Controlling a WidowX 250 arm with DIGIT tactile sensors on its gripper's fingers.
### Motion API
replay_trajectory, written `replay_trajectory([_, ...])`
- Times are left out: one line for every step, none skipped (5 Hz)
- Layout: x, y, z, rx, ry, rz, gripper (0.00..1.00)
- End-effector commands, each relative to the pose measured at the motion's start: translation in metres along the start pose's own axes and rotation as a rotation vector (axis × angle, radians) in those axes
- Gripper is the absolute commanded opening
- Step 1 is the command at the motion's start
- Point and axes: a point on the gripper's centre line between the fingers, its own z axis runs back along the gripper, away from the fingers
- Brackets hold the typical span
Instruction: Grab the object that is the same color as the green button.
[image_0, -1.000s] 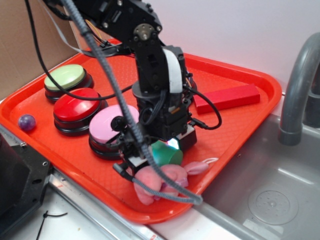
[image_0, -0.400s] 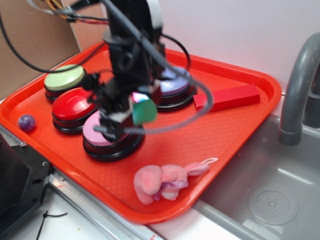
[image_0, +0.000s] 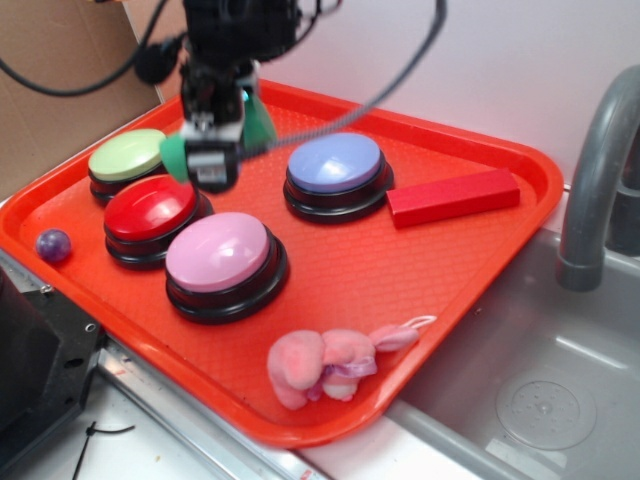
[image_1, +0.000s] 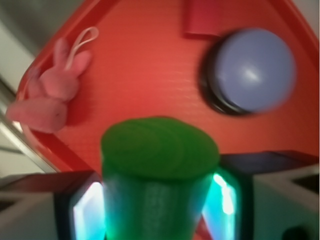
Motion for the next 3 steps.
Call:
replay_trajectory([-0.025,0.045,0.045,-0.042,-0.087,0.503,0.00])
replay_trajectory([-0.039,0.063,0.052,-0.025,-0.128,0.641,0.00])
replay_trajectory([-0.035,0.072,0.047,0.004,-0.073,0.614,0.00])
